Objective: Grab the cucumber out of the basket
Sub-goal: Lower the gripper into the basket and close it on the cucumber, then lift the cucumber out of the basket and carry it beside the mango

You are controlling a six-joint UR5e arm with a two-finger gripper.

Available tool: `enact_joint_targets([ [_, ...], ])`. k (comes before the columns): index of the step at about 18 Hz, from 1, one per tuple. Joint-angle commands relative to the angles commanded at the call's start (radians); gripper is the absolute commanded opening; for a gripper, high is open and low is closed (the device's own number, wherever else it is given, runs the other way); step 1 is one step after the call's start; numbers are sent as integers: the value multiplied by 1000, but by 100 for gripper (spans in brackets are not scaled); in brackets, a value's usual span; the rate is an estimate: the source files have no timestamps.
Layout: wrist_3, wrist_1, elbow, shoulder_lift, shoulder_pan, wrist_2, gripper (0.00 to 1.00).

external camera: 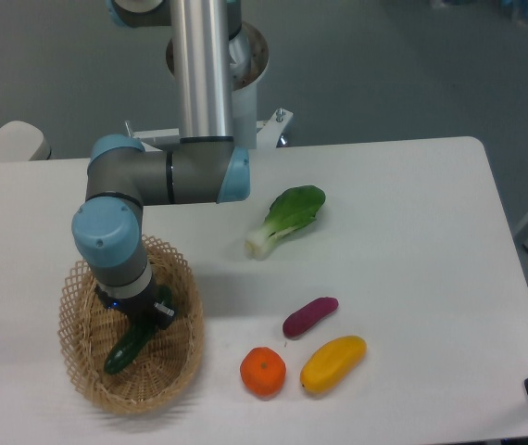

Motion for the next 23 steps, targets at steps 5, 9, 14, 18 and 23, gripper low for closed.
enact_joint_targets([
  [5,122,-78,91,38,43,0,27],
  [9,237,-87,147,54,136,-5,27],
  [14,463,-121,186,63,288,-35,27],
  [18,673,-161,216,72,406,-72,27],
  [23,765,-164,220,86,498,-130,27],
])
